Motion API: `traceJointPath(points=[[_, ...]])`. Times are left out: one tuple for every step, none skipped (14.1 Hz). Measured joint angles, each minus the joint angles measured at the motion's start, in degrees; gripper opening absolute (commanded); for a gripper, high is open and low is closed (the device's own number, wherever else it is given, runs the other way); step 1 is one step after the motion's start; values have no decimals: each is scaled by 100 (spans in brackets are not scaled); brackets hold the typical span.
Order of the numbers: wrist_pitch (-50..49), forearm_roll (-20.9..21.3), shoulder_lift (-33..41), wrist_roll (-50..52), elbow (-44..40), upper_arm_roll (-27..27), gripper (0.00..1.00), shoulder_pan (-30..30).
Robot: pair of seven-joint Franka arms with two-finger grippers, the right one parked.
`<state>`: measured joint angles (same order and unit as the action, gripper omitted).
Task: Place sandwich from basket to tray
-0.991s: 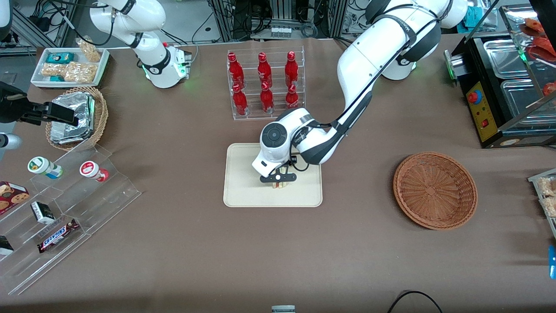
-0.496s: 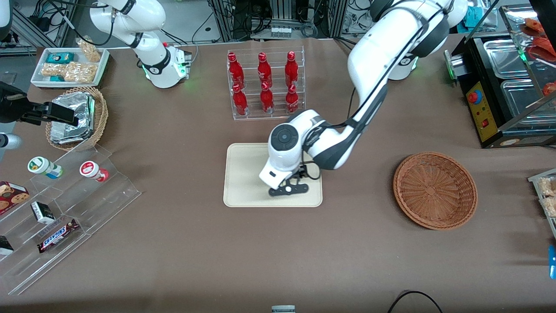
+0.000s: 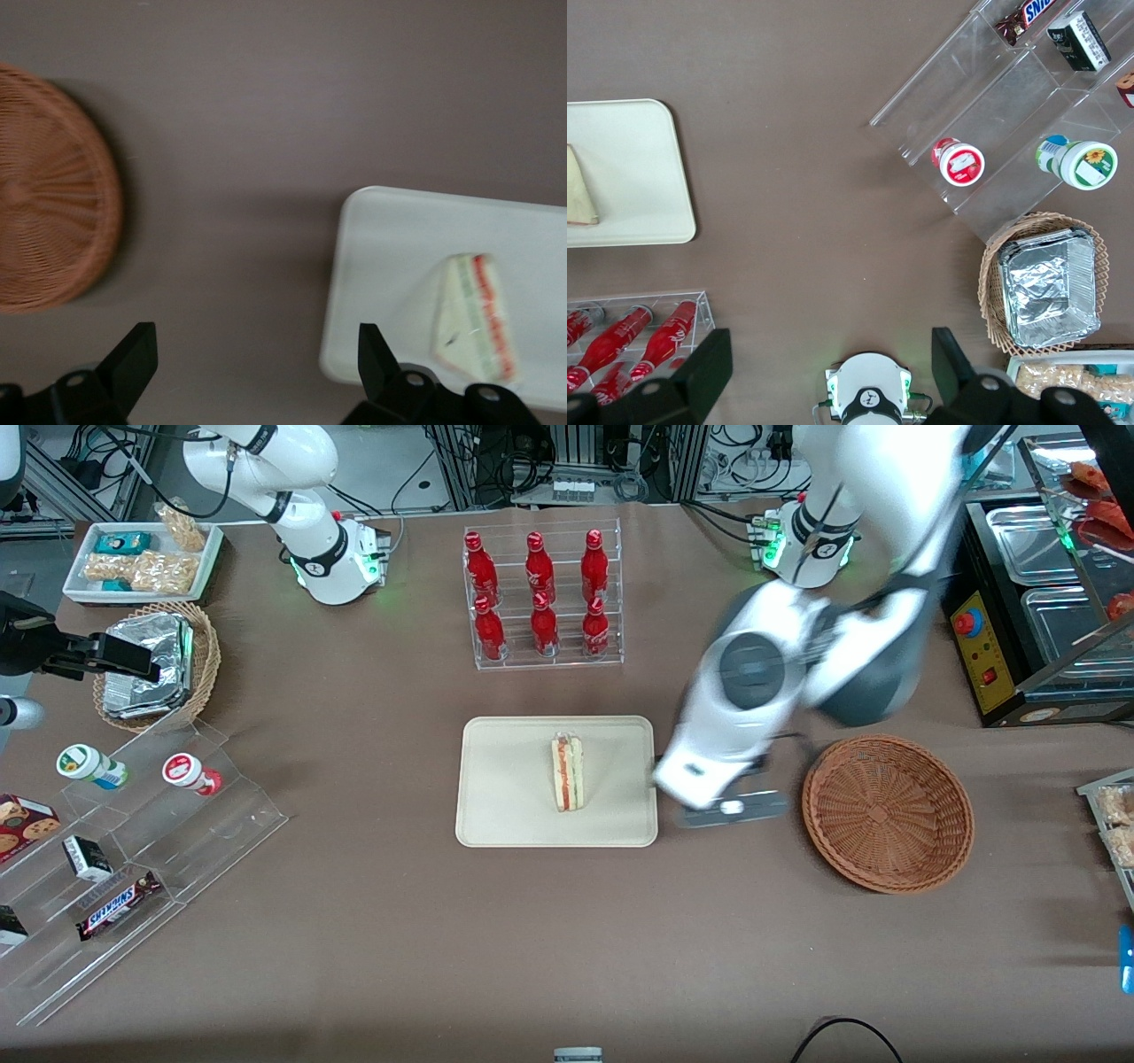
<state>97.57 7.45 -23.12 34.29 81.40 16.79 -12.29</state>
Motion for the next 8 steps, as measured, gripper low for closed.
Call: traceJointPath(points=[[-368, -100, 313, -478, 132, -13, 100, 360], [-740, -163, 599, -934, 216, -24, 100, 735], [-1064, -219, 839, -1358, 266, -31, 100, 1096], [-1360, -284, 1050, -1778, 295, -38, 100, 1435], [-1604, -327, 1227, -2136, 314, -46, 100, 1719], [-1806, -349, 1378, -2384, 320, -51, 100, 1937], [-1952, -364, 1504, -2500, 319, -52, 100, 2075], [-2059, -374, 1607, -2518, 312, -52, 100, 2133]])
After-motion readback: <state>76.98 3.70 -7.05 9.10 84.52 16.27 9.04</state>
